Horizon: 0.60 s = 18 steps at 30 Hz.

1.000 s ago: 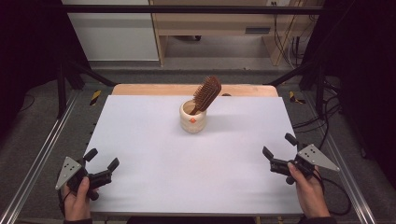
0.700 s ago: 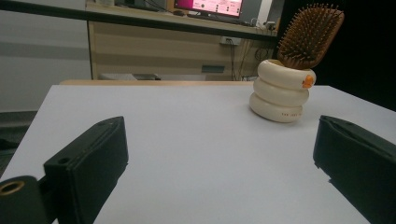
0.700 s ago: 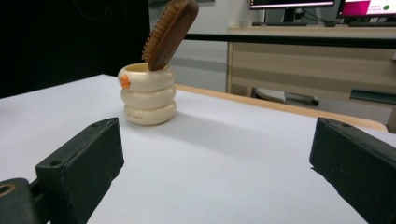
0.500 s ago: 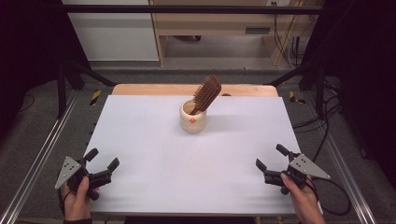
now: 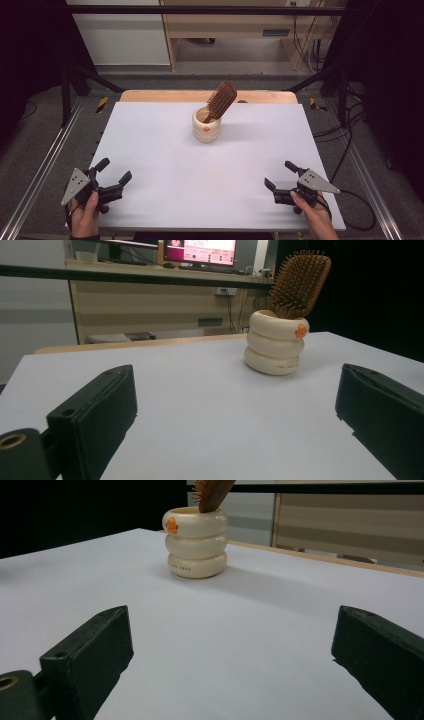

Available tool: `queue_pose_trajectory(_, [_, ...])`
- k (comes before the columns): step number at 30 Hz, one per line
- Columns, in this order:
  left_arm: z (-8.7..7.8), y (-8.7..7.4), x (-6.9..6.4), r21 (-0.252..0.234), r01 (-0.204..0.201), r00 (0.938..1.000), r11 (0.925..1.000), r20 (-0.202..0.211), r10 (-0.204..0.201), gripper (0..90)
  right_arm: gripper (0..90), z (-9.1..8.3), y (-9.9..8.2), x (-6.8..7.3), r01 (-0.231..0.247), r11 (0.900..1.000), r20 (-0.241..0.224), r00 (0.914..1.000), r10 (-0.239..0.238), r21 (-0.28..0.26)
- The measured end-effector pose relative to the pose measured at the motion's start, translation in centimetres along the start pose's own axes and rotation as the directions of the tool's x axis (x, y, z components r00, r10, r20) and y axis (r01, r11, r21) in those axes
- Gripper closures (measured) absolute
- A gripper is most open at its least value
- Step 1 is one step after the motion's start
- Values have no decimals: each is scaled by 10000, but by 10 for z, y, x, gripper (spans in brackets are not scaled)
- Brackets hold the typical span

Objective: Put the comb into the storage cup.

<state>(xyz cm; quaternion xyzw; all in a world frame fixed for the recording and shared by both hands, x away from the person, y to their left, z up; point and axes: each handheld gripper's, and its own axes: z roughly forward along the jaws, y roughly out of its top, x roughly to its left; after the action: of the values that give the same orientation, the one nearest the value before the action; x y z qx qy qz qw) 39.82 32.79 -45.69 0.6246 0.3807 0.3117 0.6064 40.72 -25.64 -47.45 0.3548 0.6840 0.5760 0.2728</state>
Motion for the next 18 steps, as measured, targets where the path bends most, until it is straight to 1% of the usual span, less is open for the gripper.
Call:
queue_pose_trajectory(4, [0, 0, -2, -7, -87, 9999, 10000, 140, 87, 31, 36, 2, 1, 3, -37, 9999, -101, 9999, 36, -97])
queue_pose_trajectory(5, [0, 0, -2, -16, -83, 9998, 10000, 180, 83, 31, 40, 3, 1, 3, -1, 10000, -129, 9999, 0, -90])
queue_pose_trajectory(6, [1, 1, -3, -41, -45, 9997, 10000, 227, 46, 31, 45, 5, 0, 5, -76, 10000, -182, 9998, 76, -12])
queue_pose_trajectory(7, [0, 1, -3, -30, -86, 9995, 10000, 287, 87, 31, 48, 6, 0, 6, 11, 10000, -211, 9998, -9, 98])
queue_pose_trajectory(9, [0, 1, -3, -77, -52, 9994, 10000, 334, 54, 31, 48, 11, -1, 10, 417, 9985, -336, 9986, -405, 363])
queue_pose_trajectory(10, [0, 1, -3, -110, -26, 9994, 9999, 350, 30, 31, 48, 13, -1, 12, 542, 9975, -416, 9978, -523, 452])
queue_pose_trajectory(11, [0, 1, -3, -122, -11, 9994, 9999, 355, 15, 31, 46, 16, -1, 15, 676, 9965, -488, 9967, -652, 496])
queue_pose_trajectory(12, [0, 1, -3, -158, 41, 9993, 9999, 365, -35, 31, 46, 17, -1, 16, 710, 9962, -511, 9963, -685, 499])
queue_pose_trajectory(14, [1, 1, -4, -137, -3, 9992, 9999, 402, 9, 31, 40, 21, 0, 19, 788, 9959, -607, 9953, -761, 434])
queue_pose_trajectory(16, [1, 1, -4, -126, -11, 9990, 9999, 437, 16, 31, 38, 25, 2, 21, 795, 9964, -586, 9953, -777, 282])
queue_pose_trajectory(18, [2, 2, -5, -145, 24, 9988, 9999, 490, -17, 30, 36, 27, 4, 23, 672, 9976, -444, 9967, -678, -160])
